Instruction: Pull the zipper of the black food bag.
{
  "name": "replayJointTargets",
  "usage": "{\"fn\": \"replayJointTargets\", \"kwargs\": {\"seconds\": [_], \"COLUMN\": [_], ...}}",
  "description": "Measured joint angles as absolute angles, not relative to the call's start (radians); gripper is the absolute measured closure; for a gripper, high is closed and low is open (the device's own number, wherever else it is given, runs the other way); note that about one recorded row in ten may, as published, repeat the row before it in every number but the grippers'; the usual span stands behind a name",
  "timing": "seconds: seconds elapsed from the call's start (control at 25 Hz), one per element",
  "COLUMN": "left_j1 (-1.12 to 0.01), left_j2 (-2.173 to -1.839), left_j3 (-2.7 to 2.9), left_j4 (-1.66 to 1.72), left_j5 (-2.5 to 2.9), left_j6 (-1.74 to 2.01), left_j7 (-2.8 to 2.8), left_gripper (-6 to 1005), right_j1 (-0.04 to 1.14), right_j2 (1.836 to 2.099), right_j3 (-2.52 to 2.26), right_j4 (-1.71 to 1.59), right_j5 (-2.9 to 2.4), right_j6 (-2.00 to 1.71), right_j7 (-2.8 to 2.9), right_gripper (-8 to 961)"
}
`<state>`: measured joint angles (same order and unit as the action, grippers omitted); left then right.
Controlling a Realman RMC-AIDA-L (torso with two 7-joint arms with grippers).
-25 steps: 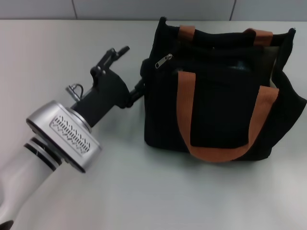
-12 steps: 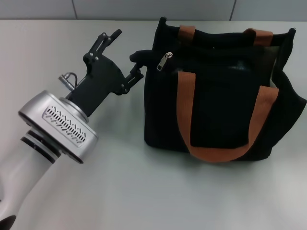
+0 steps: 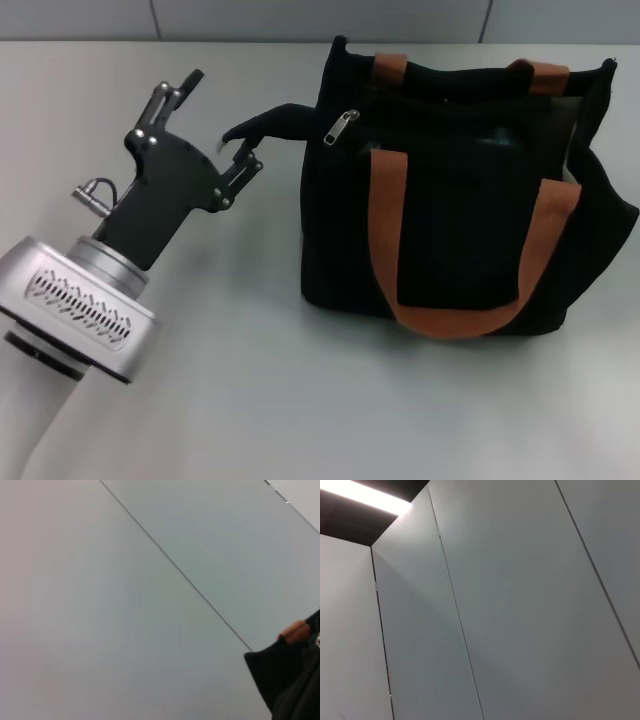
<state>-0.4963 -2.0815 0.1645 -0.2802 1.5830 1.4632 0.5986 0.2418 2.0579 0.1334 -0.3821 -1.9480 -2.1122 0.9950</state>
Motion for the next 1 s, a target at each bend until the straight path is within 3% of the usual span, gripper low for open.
{"fn": "replayJointTargets", "kwargs": {"seconds": [1.0], "left_j1": [-0.513], "left_j2": [-2.082], "left_j3": [0.158], "left_j4": [-0.286], "left_j5": [1.608], "left_j6": [1.438], "left_j7": [0.63], "left_gripper": [293], "right_j1": [0.239], "right_j2": [2.058], "right_j3": [0.133], "right_j4": [-0.383], "right_j5": [-1.946], "right_j6": [-2.115], "right_j7": [1.006], "right_gripper": [261]}}
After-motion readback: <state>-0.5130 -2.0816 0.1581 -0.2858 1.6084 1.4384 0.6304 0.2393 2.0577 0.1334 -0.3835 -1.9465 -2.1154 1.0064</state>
